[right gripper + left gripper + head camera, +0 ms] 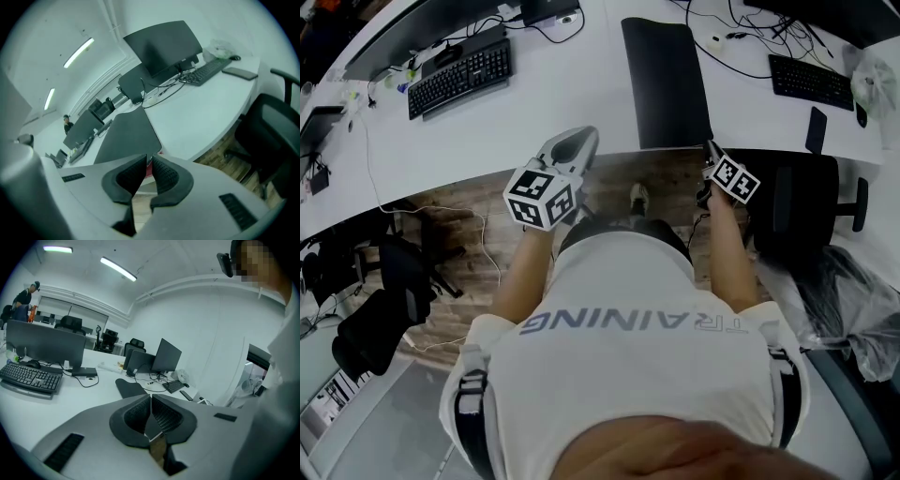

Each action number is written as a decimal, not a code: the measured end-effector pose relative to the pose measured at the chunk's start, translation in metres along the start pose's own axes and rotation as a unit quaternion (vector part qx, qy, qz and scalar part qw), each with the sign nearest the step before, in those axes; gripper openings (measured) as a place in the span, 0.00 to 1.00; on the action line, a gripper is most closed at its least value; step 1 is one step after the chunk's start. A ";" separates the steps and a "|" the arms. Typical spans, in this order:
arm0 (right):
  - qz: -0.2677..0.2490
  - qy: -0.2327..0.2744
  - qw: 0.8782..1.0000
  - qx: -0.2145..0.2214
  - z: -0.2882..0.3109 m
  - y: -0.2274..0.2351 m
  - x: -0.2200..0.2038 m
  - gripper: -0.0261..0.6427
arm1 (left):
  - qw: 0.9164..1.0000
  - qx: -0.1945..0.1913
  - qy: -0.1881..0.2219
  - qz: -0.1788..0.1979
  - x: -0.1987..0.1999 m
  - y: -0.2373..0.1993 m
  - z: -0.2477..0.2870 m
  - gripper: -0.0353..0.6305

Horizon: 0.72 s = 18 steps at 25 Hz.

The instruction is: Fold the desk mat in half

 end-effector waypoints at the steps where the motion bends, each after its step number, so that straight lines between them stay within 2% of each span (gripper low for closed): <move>1: -0.024 0.002 1.000 -0.013 -0.002 -0.002 0.002 0.10 | 1.000 0.000 0.002 0.000 0.001 -0.002 -0.003 0.11; 3: -0.055 0.012 0.998 -0.032 -0.007 -0.009 0.009 0.12 | 1.000 -0.001 0.008 0.001 0.004 -0.004 -0.010 0.11; 5: -0.071 0.034 0.996 -0.034 -0.014 -0.024 0.019 0.12 | 1.000 -0.001 0.016 0.003 0.006 -0.007 -0.019 0.11; 10: -0.116 0.112 0.987 0.008 -0.038 -0.095 0.052 0.09 | 0.999 0.006 0.044 0.012 0.017 -0.018 -0.047 0.11; 13: -0.149 0.152 0.977 0.033 -0.056 -0.141 0.069 0.08 | 0.998 0.011 0.059 0.019 0.025 -0.026 -0.065 0.11; 18: -0.223 0.189 0.953 0.075 -0.089 -0.217 0.086 0.07 | 0.995 0.028 0.095 0.025 0.045 -0.041 -0.099 0.11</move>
Point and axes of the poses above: the fingertips, and each gripper's own axes: z forward along the fingers, y to its right, x out of its top, the point moved 1 cm from there along -z, backward along the fingers, and after that the axes turned 2 degrees about z, right-handed, at the moved point
